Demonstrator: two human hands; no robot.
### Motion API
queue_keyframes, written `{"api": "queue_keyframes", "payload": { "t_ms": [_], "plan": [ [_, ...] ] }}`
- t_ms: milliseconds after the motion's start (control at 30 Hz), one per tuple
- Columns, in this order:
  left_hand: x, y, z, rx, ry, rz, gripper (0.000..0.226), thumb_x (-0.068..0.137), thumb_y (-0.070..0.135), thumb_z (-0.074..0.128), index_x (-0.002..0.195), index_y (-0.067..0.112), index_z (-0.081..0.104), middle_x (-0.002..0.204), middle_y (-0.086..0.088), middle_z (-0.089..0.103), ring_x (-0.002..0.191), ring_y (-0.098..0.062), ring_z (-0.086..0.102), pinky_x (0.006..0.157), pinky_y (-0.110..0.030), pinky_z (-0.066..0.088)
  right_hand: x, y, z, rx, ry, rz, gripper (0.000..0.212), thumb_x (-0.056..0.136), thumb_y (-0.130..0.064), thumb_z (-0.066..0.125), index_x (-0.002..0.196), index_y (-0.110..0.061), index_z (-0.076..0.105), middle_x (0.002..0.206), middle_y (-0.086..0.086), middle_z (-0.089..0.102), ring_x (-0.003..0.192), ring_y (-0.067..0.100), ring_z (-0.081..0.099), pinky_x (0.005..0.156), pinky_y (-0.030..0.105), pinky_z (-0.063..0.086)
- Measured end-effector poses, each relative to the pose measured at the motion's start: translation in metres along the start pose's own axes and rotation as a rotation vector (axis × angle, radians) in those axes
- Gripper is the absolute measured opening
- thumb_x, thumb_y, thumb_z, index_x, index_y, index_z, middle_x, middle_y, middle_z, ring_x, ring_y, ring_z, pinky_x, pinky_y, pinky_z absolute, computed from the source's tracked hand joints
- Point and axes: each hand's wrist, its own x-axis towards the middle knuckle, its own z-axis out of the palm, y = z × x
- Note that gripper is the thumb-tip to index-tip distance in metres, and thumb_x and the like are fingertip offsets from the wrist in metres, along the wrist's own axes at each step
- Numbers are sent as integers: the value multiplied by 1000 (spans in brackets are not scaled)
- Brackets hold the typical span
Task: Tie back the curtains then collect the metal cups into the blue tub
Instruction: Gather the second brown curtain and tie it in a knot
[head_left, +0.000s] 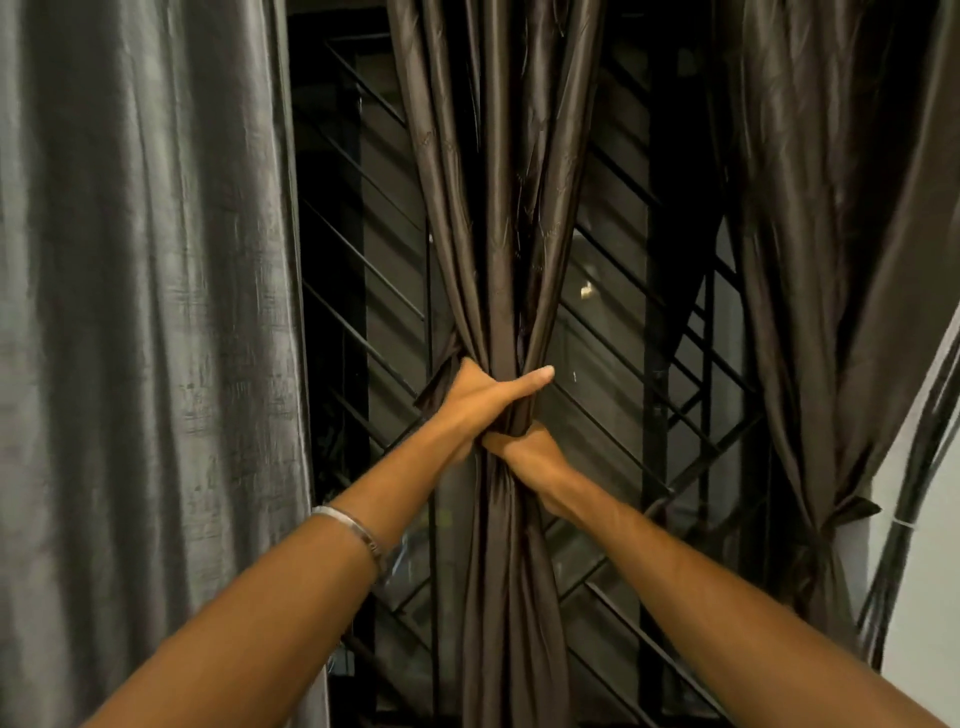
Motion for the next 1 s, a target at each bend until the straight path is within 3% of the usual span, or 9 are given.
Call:
{"api": "queue_keyframes", "payload": {
  "t_ms": [133, 267, 400, 500, 567, 633, 733, 900, 1000],
  "plan": [
    [6, 7, 20, 40, 145, 39, 106, 51, 44, 93, 137, 12, 39, 131, 3, 55, 120, -12, 54, 106, -29, 42, -7, -4, 3, -45, -16, -109, 64, 78, -30, 74, 137, -14, 54, 134, 4, 60, 124, 19, 56, 105, 42, 47],
    [7, 3, 26, -26, 230, 75, 65, 81, 21, 76, 134, 16, 40, 129, -4, 56, 115, -17, 58, 104, -33, 47, -19, -14, -11, -42, -152, -71, 45, 86, -16, 67, 130, -17, 60, 120, 0, 68, 112, 15, 64, 96, 34, 53],
    [2, 12, 24, -231, 88, 56, 27, 91, 2, 59, 112, 14, 46, 84, -2, 60, 52, -1, 62, 51, -15, 51, -28, -24, -32, 502, -310, 100, 28, 85, -25, 53, 99, -9, 72, 96, 13, 68, 89, 25, 65, 86, 38, 51],
    [-2, 19, 23, -470, -63, -49, 4, 92, 3, 54, 95, 5, 56, 68, -6, 55, 46, -10, 51, 44, -21, 48, -16, -35, -38, 706, -196, 115, 43, 93, -49, 48, 84, -13, 68, 88, 11, 64, 85, 25, 63, 90, 40, 49],
    [-2, 17, 23, -536, -208, -130, 15, 92, 12, 53, 78, 6, 55, 57, -3, 50, 44, -10, 47, 45, -22, 45, -6, -46, -37, 708, -115, 121, 57, 91, -65, 46, 70, -15, 63, 71, 7, 61, 73, 21, 63, 93, 41, 51],
    [-2, 17, 23, -563, -318, -197, 26, 92, 19, 51, 68, 10, 53, 49, 0, 46, 44, -10, 45, 47, -20, 43, 1, -59, -37, 685, -54, 128, 57, 91, -67, 43, 66, -18, 55, 51, -1, 52, 49, 10, 56, 65, 25, 56],
    [-6, 19, 23, -619, -263, -219, 17, 89, 19, 57, 75, 9, 59, 52, -2, 53, 45, -11, 51, 47, -23, 49, 2, -79, -33, 655, -13, 150, 44, 95, -54, 48, 73, -17, 56, 51, -6, 47, 33, 4, 41, 34, 13, 34],
    [-24, 29, 9, -508, -130, -129, 17, 88, 16, 66, 95, 0, 68, 62, -10, 65, 48, -16, 62, 50, -28, 57, -11, -94, -38, 356, -68, 69, 28, 101, -32, 47, 91, -12, 65, 58, 0, 57, 44, 8, 48, 40, 19, 39],
    [-26, 35, 3, -499, -185, -146, 18, 88, 18, 67, 86, 0, 69, 63, -9, 62, 46, -14, 60, 52, -28, 58, -12, -96, -50, 119, -163, 40, 18, 100, -23, 47, 96, -13, 60, 54, -5, 59, 43, 5, 52, 44, 19, 34]
  ]
}}
